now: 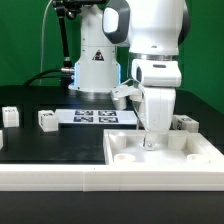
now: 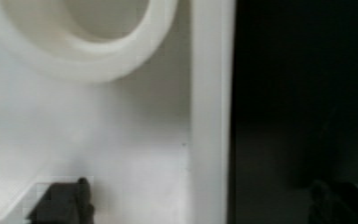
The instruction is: Assemble one leg
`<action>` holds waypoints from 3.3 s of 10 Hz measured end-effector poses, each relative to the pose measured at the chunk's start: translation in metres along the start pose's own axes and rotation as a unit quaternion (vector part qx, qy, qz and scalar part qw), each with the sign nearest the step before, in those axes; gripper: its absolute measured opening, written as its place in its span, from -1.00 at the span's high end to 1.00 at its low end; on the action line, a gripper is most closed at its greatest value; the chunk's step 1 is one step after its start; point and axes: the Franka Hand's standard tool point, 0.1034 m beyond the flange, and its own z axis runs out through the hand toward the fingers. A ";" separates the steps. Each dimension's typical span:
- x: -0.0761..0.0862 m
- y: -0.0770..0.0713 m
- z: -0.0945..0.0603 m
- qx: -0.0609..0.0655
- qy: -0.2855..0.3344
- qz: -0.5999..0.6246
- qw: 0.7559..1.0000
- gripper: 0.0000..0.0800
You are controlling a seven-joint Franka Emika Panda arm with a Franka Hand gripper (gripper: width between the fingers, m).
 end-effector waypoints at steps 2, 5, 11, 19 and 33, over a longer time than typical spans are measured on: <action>0.000 0.000 0.000 0.000 0.000 0.000 1.000 -0.62; 0.005 0.000 -0.009 -0.003 -0.001 0.012 1.000 -0.62; 0.027 -0.006 -0.067 -0.020 -0.015 0.069 0.997 -0.62; 0.048 -0.021 -0.061 -0.003 0.013 0.465 0.885 -0.62; 0.090 -0.044 -0.050 0.121 -0.148 0.613 0.767 -0.62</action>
Offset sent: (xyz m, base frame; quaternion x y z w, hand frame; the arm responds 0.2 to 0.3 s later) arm 0.0000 0.0000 0.0000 0.0000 0.0000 0.0000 1.0000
